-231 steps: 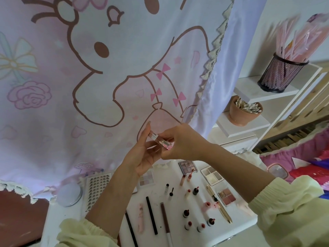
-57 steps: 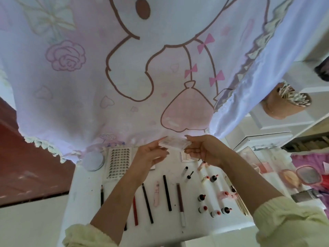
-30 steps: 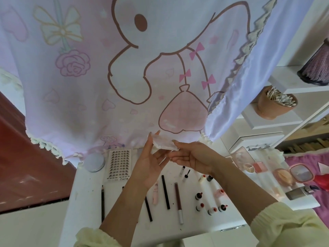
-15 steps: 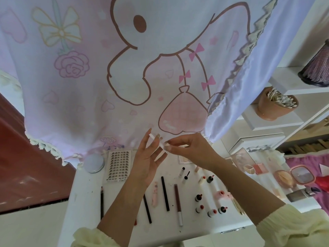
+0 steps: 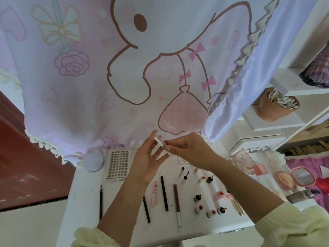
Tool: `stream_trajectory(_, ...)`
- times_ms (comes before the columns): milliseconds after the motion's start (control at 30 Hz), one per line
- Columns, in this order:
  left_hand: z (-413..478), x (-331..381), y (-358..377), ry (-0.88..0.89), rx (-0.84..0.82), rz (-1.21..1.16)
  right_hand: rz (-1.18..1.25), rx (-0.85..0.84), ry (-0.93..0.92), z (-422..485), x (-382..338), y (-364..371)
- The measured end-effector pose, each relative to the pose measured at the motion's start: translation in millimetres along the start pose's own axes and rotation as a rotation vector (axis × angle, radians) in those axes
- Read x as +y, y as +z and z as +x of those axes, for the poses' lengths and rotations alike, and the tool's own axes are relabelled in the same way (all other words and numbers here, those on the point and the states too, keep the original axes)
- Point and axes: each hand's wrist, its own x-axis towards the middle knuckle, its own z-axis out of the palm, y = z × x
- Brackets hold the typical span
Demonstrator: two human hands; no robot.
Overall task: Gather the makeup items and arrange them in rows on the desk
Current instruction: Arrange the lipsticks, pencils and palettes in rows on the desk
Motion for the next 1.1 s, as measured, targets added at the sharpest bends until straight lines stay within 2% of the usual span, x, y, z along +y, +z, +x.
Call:
stream_trajectory(167,-2.8,0.8,1.6,0.009,-0.015,0.017,-0.033,0.002,-0.008,2.9,-0.7,0.8)
stream_trajectory(533,2.9,-5.3,-6.8,0.040,-0.029,0.054,-0.266,0.022,-0.076,12.7,8.6,13.5)
stream_trajectory(800,3.5,-5.5,-3.6,0.075,0.098,-0.045,-0.248,0.064,-0.128,9.1,7.2,16.9)
stream_trajectory(967,6.3,-5.1,-5.0,0.086,0.159,-0.082,-0.264,0.023,-0.155,8.0,8.3,16.0)
stream_trajectory(1100,4.6,-4.8,-3.4,0.121,0.168,-0.054,-0.131,0.022,-0.087,4.3,3.8,12.6)
